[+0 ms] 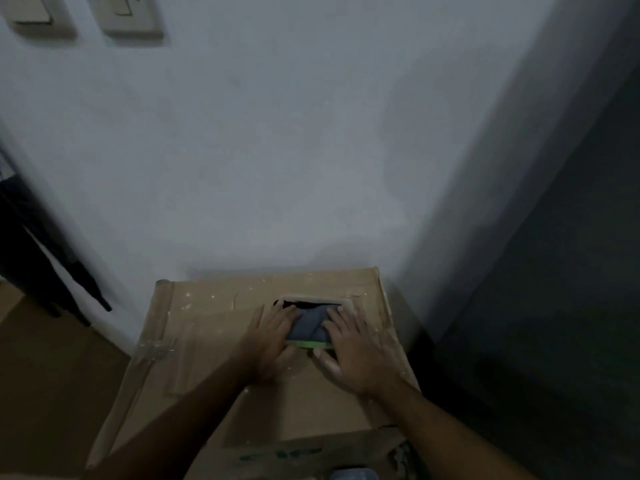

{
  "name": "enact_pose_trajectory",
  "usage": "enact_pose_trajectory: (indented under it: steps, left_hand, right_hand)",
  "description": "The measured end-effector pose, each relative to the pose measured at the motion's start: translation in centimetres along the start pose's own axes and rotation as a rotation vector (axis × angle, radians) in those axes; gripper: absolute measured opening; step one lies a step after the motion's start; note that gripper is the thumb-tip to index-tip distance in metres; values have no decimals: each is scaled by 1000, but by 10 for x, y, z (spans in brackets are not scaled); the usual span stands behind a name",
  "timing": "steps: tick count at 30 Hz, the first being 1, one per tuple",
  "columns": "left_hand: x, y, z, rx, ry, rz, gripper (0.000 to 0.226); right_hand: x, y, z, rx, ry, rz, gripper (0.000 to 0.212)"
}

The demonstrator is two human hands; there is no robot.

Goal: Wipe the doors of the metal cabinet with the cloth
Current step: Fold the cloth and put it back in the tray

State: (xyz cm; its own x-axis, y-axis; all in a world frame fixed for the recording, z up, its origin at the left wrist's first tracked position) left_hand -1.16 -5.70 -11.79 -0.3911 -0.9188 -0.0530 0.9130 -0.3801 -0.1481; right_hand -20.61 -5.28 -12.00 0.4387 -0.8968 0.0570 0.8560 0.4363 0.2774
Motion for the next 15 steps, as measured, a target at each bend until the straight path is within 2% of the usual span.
enact_pose_trajectory:
  steps: [2, 6, 10, 15]
  left_hand:
    - [-4, 0, -8, 30, -12, -27, 81]
    - [1, 2, -12, 101, 26, -2, 96]
    - [4, 0, -3, 112, 40, 22, 82]
    - [3, -7, 35, 27, -55, -18, 82]
  right_hand:
    - [-4, 0, -9, -34, 26, -25, 78]
    - [-2, 0, -5, -52, 55, -46, 84]
    - [2, 5, 10, -129, 45, 5, 86]
    - [10, 7, 37, -138, 29, -39, 76]
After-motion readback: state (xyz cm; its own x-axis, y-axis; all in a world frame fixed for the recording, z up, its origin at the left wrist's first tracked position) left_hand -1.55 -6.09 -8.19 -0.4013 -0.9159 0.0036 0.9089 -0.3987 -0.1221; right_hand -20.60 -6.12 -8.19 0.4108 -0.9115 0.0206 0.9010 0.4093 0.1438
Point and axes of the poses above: each hand's wrist, its own x-axis towards the middle knuckle, its own z-axis out of the back of the hand, y = z × x, the point moved 4 cm from there along x, towards the middle knuckle, and after that the axes turned 5 degrees about -y, right-handed, at the moved point
